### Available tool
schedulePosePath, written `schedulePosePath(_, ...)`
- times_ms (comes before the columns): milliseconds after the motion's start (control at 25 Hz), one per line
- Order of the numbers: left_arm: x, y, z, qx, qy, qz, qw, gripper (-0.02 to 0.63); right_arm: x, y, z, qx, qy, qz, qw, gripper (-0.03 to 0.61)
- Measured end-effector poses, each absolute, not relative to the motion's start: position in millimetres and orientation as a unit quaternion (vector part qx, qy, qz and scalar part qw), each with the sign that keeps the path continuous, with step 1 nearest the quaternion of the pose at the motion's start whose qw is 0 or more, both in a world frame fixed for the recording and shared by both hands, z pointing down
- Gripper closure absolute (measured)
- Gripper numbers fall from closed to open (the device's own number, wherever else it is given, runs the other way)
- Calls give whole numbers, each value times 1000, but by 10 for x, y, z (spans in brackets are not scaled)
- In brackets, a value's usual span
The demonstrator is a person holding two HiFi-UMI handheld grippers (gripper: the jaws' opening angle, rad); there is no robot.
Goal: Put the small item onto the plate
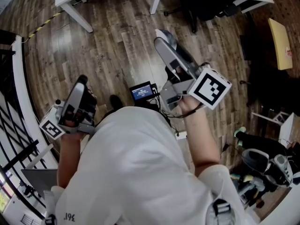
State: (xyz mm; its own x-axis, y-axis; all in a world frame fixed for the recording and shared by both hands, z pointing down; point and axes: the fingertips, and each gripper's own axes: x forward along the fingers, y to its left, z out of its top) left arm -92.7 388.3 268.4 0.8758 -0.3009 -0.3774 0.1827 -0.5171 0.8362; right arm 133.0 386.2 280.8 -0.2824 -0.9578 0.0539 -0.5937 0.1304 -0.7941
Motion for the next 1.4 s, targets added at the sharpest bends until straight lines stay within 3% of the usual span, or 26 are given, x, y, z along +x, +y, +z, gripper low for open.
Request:
schedulePosePath(720, -205, 3940, 2780, 833, -62, -249, 490, 505, 1905, 3761, 3025, -513, 725, -398, 229, 258)
schedulePosePath(1400, -151, 3714, 2860, 830, -72, -247, 495, 505, 1894, 3522, 3197, -504, 723, -417, 222, 258)
